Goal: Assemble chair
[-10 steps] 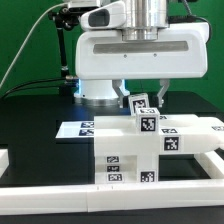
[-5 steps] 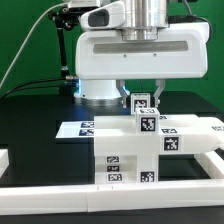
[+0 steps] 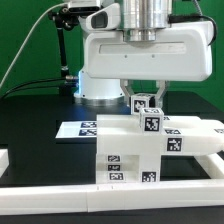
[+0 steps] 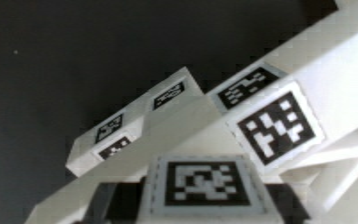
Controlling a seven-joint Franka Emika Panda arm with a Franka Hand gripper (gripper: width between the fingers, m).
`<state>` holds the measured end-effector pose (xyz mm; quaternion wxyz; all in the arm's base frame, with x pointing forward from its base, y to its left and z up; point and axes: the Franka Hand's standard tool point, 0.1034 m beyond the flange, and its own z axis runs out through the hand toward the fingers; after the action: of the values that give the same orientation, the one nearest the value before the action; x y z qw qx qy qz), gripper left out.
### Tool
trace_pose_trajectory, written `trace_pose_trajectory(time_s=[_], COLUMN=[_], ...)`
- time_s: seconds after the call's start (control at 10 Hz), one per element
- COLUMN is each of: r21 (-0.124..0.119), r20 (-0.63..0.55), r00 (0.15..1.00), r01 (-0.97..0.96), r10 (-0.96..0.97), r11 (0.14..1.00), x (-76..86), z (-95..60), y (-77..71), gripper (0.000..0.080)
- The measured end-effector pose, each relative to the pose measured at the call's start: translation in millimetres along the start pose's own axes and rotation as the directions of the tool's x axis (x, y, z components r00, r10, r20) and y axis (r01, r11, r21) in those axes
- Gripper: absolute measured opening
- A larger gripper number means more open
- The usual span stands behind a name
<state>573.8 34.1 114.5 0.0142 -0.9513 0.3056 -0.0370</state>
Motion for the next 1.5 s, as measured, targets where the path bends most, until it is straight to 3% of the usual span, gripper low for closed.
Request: trace_pose_trajectory(time_s=[0.3, 0.4, 0.6, 0.7, 0.8, 0.9, 1.0, 1.2, 1.5], r21=[0.006, 0.017, 0.017, 0.017, 0.017, 0.017, 0.022, 0.032, 0.025], r20=[0.005, 0.024, 0.026, 0.025, 0.026, 0.023, 0.015, -0.013, -0.029], r00=[0.985, 0.950, 0.946, 0.954, 0.954, 0.966, 0.999, 0.963, 0.911], r01=[-0.171, -0.312, -0.324, -0.299, -0.299, -0.257, -0.029, 0.270, 0.411], r10=[0.171, 0.311, 0.323, 0.298, 0.298, 0.257, 0.029, -0.269, -0.411], r11=[0.985, 0.950, 0.946, 0.954, 0.954, 0.966, 0.999, 0.962, 0.911], x=[0.4, 5.6, 6.4, 6.5, 6.3, 6.9, 9.9, 14.2, 12.1], z=[0.5, 0.8, 0.9, 0.9, 0.9, 0.7, -0.6, -5.8, -6.2], y=[0.4, 7.5, 8.9, 9.1, 8.9, 9.5, 12.5, 16.6, 21.9], gripper=[0.0269, 0.0269, 0.0269, 0.0453, 0.0576, 0.0576, 0.0634, 0.0645, 0.0649])
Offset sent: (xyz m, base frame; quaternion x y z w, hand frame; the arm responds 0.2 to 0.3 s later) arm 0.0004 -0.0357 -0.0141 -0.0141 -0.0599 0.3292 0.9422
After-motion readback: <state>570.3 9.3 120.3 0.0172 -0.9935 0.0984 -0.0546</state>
